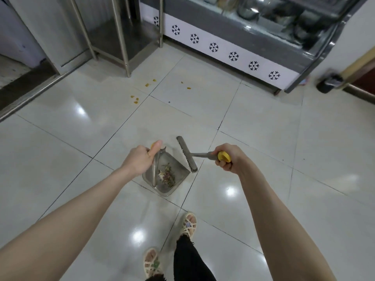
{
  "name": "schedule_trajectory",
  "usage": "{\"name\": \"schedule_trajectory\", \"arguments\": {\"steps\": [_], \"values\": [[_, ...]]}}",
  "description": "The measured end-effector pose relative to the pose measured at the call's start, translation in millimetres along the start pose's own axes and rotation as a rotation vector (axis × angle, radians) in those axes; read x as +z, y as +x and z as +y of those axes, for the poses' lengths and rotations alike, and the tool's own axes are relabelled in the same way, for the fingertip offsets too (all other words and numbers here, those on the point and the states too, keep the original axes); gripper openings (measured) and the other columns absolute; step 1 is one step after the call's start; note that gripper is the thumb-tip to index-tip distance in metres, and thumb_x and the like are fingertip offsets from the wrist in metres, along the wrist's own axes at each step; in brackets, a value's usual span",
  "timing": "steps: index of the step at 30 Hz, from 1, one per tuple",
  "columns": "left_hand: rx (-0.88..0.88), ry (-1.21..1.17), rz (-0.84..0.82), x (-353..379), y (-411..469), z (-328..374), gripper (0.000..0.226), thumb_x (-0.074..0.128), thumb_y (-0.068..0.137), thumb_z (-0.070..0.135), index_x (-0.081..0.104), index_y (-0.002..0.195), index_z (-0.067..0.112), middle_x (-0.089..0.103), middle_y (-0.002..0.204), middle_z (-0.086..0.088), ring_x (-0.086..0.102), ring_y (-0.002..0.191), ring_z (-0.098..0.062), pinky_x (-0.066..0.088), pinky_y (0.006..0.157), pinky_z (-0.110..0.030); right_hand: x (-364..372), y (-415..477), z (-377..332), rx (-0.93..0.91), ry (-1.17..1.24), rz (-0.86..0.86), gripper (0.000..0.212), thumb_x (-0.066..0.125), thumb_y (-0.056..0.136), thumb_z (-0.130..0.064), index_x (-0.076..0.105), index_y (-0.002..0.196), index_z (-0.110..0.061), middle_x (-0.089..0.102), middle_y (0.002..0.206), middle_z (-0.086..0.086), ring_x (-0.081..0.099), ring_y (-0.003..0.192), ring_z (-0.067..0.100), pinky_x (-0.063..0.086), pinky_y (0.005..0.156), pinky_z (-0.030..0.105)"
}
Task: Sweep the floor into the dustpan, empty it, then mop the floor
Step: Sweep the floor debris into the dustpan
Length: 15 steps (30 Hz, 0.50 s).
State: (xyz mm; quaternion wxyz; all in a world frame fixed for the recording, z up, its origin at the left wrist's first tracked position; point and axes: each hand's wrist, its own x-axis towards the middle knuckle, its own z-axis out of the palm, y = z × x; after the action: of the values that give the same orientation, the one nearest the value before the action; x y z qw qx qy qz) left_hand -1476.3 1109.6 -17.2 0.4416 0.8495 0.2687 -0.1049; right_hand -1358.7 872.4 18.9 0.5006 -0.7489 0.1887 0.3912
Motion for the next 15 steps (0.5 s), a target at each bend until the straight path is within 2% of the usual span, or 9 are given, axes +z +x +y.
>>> {"name": "schedule_trajectory", "arguments": {"steps": [7,11,15], "values": [[0.058,0.053,-0.049,41.7,71.2,75.4,0.075,0.032,0.088,0.071,0.054,0.06,0.005,0.05,0.051,-0.009,0.049,0.05,-0.026,0.044,0.06,-0.033,-83.8,41.9,-28.3,0.01,0.087,0.106,0.011,0.054,0.074,-0.001,0.057,0.084,0.001,0.052,0.073,0.016,0.035,0.032,0.013,0.02,0.033,0.013],[0.066,0.034,-0.055,67.5,115.4,129.4,0.073,0.035,0.089,0.067,0.053,0.056,0.005,0.049,0.046,-0.006,0.047,0.047,-0.023,0.041,0.059,-0.031,-133.6,73.6,-49.9,0.012,0.095,0.142,0.014,0.055,0.072,0.0,0.057,0.086,0.0,0.053,0.051,0.01,0.034,0.031,0.014,0.019,0.036,0.014],[0.073,0.058,-0.057,91.7,157.4,179.1,0.073,0.034,0.091,0.065,0.054,0.055,0.005,0.05,0.045,-0.005,0.049,0.047,-0.024,0.043,0.061,-0.032,-186.6,106.1,-70.5,0.036,0.117,0.183,0.012,0.055,0.074,-0.001,0.055,0.086,-0.001,0.048,0.058,0.012,0.035,0.029,0.013,0.019,0.037,0.014]]}}
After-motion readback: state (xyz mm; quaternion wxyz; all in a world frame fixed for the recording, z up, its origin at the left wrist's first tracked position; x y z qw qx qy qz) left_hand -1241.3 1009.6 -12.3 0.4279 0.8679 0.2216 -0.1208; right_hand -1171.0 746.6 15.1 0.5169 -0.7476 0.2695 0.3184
